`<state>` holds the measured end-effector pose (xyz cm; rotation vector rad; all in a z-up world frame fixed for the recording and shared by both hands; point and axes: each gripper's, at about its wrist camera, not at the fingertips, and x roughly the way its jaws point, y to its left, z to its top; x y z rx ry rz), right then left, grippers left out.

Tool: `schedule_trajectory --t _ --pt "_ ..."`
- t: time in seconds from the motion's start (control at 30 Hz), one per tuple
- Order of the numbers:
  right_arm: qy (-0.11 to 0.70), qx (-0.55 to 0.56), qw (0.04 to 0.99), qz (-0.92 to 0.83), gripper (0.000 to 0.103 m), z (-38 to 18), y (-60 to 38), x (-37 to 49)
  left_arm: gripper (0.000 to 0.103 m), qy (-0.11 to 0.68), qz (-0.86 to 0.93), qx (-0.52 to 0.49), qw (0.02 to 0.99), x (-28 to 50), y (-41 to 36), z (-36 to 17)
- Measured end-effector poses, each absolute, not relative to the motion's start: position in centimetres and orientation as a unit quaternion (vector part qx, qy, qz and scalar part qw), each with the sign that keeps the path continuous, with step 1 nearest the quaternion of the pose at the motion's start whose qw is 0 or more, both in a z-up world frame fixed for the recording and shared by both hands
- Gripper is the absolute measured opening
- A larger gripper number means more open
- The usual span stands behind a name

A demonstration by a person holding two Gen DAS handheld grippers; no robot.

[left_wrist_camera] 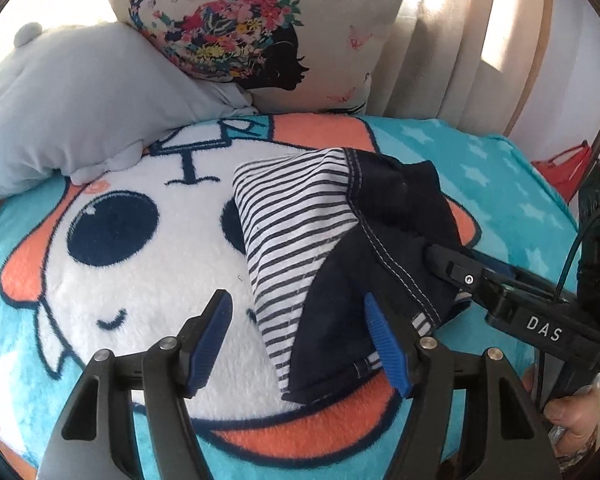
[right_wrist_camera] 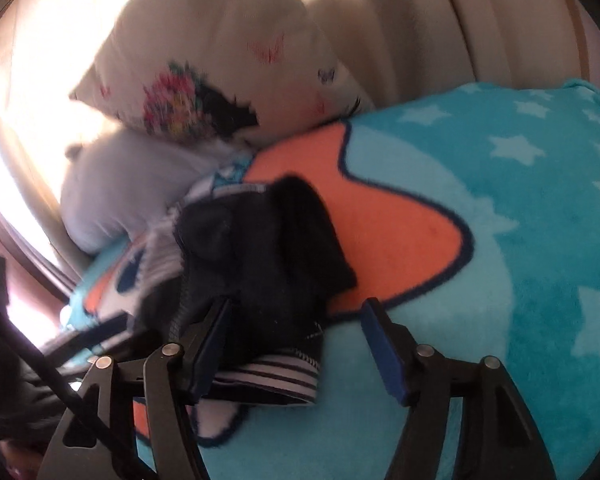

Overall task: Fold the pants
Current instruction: 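Open the left gripper and release the folded pants onto the blanket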

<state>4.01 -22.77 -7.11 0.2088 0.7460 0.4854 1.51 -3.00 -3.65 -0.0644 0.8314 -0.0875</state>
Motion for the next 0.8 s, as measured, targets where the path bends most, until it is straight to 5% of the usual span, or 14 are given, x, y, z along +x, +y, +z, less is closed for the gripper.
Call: schedule_trajectory --t 0.4,0.8 --pt "0.301 0.127 0.893 0.309 0.073 -0.6 -21.8 4.8 0.068 0.380 -0.014 -0.002 0.925 1.2 -2.8 -1.3" --pt "0.364 0.105 0.876 0.300 0.074 -3.7 -18.1 10.6 0.069 0.393 -0.010 -0.014 0.919 3.4 -2.0 -1.9"
